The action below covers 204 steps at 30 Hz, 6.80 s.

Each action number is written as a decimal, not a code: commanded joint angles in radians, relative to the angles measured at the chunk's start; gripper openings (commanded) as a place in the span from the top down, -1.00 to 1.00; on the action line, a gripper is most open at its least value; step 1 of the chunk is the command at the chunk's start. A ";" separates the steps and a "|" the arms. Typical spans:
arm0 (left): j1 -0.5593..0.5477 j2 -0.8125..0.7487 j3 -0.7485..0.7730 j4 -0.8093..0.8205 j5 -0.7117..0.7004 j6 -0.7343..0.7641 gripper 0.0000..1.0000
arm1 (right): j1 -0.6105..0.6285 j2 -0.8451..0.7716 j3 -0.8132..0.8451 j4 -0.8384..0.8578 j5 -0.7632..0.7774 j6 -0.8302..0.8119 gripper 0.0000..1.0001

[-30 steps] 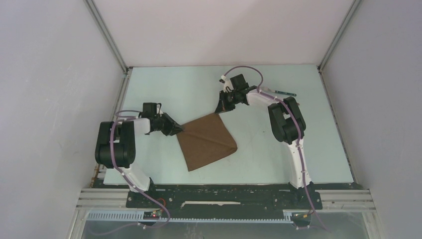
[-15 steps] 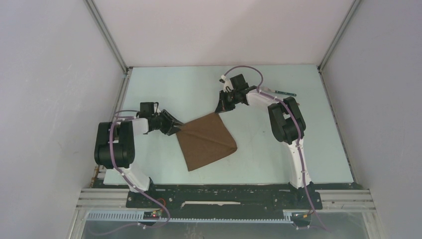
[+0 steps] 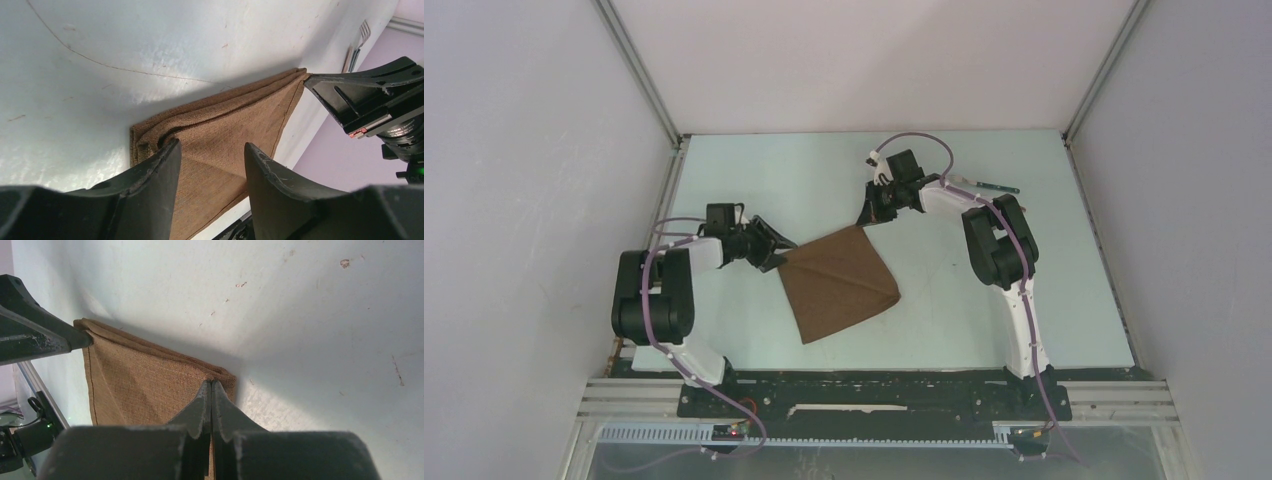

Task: Fold the napkin into a case and place the utensils inside
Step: Fold the top corner of the square-folded napkin at the center of the board, then rotate the upper triangle-folded napkin at the center of the board.

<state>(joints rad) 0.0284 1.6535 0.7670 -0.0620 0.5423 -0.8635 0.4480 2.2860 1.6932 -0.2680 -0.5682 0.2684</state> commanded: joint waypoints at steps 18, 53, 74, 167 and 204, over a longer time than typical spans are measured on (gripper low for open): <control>-0.020 -0.072 0.009 0.103 0.035 -0.002 -0.26 | -0.006 -0.054 -0.010 0.033 0.016 0.000 1.00; -0.006 0.109 0.072 0.004 -0.029 0.031 0.08 | -0.034 -0.528 -0.530 -0.024 -0.069 0.113 -0.51; -0.006 0.114 0.077 -0.009 -0.031 0.037 0.08 | -0.036 -0.550 -0.694 0.002 -0.067 0.057 0.04; -0.054 -0.297 0.369 -0.553 -0.003 0.420 -0.40 | 0.227 -0.740 -1.263 0.528 0.464 1.157 0.44; -0.156 0.054 0.155 -0.325 -0.142 0.302 -0.08 | -0.183 -0.695 -0.679 -0.153 0.132 0.080 -0.18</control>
<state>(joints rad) -0.1272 1.7405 0.9680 -0.4572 0.4301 -0.5499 0.2356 1.6718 1.0782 -0.4740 -0.3794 0.3531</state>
